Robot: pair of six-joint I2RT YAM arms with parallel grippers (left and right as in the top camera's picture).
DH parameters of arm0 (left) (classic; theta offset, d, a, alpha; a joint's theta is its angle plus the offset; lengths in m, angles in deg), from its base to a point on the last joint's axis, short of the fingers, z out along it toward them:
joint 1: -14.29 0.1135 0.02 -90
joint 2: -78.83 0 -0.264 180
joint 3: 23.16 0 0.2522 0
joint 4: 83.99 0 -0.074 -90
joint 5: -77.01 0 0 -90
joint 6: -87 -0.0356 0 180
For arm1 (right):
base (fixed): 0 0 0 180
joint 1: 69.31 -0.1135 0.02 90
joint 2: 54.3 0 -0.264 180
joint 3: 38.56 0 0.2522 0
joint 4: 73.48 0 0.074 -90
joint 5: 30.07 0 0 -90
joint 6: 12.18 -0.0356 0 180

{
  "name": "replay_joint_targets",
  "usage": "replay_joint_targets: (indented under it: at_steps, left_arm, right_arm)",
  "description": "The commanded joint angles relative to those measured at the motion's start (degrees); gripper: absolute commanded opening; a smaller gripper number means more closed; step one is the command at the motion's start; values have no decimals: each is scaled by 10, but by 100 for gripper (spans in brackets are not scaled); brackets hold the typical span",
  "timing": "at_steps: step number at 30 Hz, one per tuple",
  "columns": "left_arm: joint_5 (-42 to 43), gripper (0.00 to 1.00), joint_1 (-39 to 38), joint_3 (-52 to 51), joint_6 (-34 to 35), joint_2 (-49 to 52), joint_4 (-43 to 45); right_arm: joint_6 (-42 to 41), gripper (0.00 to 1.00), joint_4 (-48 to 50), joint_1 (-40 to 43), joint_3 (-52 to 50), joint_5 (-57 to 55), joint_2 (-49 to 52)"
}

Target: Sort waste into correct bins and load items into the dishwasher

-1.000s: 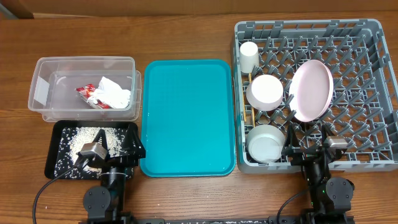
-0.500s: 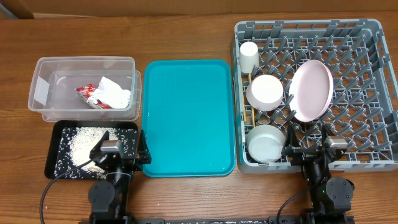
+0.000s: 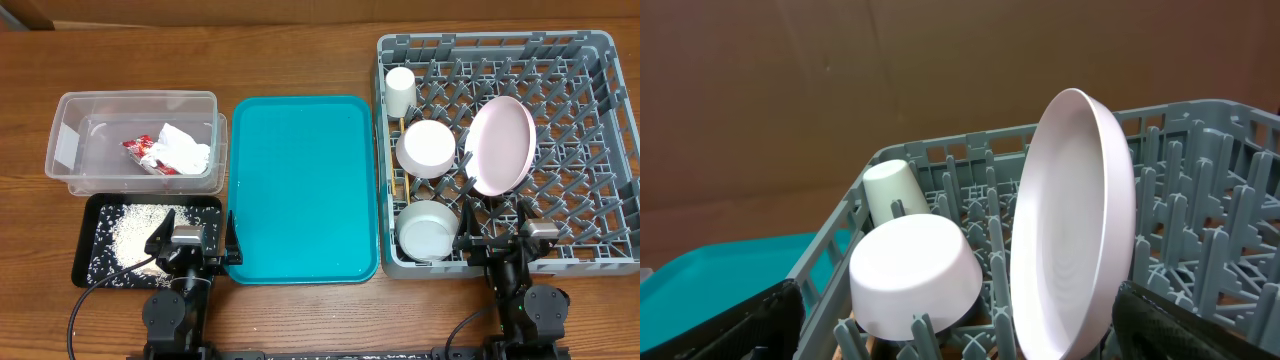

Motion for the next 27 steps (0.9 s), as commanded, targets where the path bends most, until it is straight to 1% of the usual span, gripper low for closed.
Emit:
replay_joint_targets:
  at_steps: [1, 15, 21, 24, 27]
  left_arm:
    - [-1, 100, -4, -3, -11, -7, 1]
    - [-1, 100, -4, -3, -11, -7, 1]
    - [-1, 100, -4, -3, -11, -7, 1]
    - [-1, 100, -4, -3, -11, -7, 1]
    - [-1, 100, -4, -3, -11, -7, 1]
  right_arm:
    - [3, 100, 3, 1, -6, 3, -6]
    - [3, 100, 3, 1, -6, 3, -6]
    - [7, 100, 5, 1, -6, -21, -6]
    - [70, 100, 5, 1, -6, -23, -6]
    - [90, 100, 5, 1, -6, -22, -6]
